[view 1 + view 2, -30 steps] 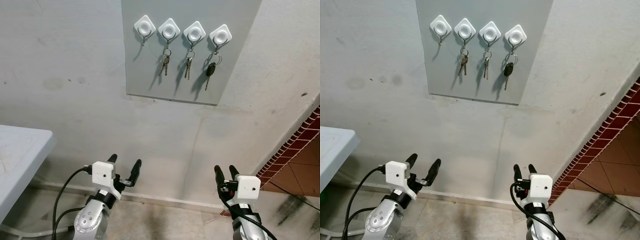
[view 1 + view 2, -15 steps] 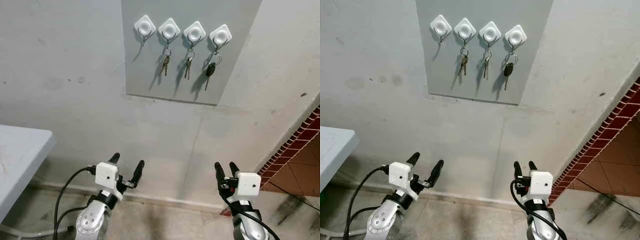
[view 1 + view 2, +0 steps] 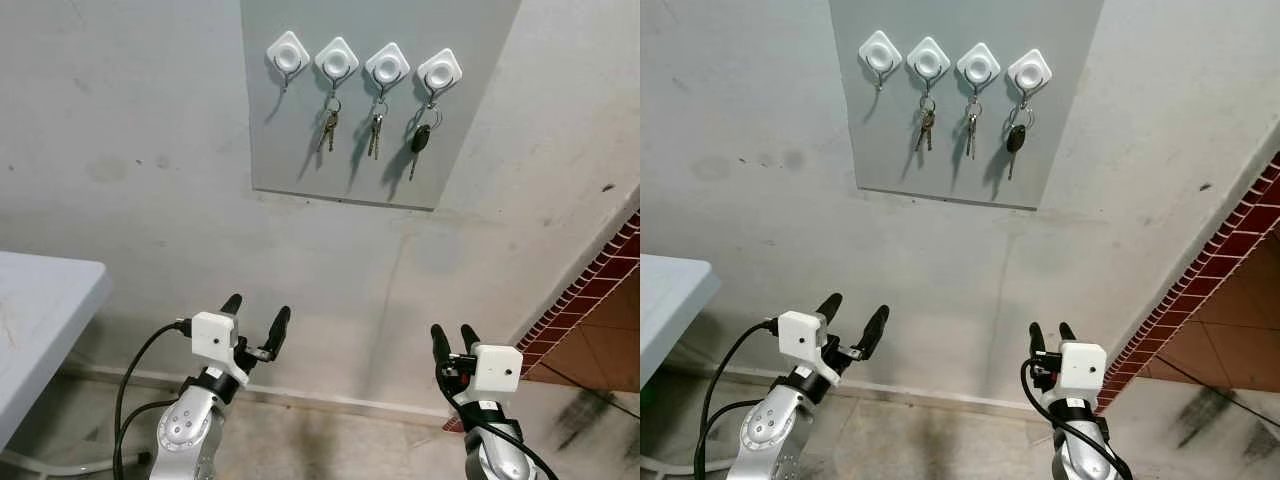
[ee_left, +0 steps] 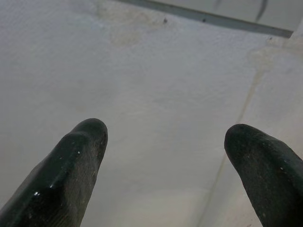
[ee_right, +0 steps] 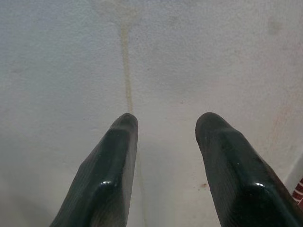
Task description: Hang keys on a hook
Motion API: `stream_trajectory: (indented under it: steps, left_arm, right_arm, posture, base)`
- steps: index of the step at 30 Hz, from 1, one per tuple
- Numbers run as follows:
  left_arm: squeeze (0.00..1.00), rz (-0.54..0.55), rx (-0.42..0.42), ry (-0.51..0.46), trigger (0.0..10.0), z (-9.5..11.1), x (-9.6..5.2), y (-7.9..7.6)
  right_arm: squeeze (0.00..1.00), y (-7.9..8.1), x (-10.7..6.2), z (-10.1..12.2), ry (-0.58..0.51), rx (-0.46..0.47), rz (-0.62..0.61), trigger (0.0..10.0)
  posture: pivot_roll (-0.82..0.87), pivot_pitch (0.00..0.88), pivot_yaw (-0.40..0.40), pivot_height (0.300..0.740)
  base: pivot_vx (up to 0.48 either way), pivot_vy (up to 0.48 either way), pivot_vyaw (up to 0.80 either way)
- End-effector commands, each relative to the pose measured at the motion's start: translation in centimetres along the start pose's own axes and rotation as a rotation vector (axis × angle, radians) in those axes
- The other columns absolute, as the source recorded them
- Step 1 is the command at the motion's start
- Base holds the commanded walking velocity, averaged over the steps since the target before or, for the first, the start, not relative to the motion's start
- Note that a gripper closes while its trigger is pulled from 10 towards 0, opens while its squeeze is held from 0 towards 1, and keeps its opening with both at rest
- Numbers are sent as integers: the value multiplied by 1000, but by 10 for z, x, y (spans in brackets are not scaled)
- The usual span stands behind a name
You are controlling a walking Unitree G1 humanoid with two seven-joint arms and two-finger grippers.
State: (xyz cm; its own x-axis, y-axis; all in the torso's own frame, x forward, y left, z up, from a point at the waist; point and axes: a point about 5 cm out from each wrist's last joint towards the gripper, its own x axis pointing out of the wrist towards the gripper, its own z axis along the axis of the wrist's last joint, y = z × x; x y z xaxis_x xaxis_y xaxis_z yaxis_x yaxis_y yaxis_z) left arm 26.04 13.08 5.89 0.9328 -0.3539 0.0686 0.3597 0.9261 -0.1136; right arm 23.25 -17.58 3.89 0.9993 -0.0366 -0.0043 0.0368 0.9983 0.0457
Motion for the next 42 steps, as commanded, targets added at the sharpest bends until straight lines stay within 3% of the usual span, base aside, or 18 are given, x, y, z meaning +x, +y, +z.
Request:
stream_trajectory:
  steps: [1,17,25,42]
  left_arm:
    - [0,-20,-3,17,10000,-1,2,0]
    - [0,-22,5,23,10000,4,5,10]
    - [0,0,-45,36,10000,4,8,13]
    - [0,10,-38,55,10000,0,7,13]
  right_arm:
    - [0,-2,-1,2,-11,5,-25,10000]
    - [0,11,2,-1,-9,41,-24,10000]
    - [0,12,4,0,-11,2,-4,10000]
    - [0,10,4,-1,3,-31,22,10000]
  posture:
    - [-73,0,2,740]
    - [-37,0,19,740]
    - [-29,0,3,740]
    - [-30,0,-15,740]
  base:
    - [0,0,0]
    - [0,0,0]
    - [0,0,0]
    - [0,0,800]
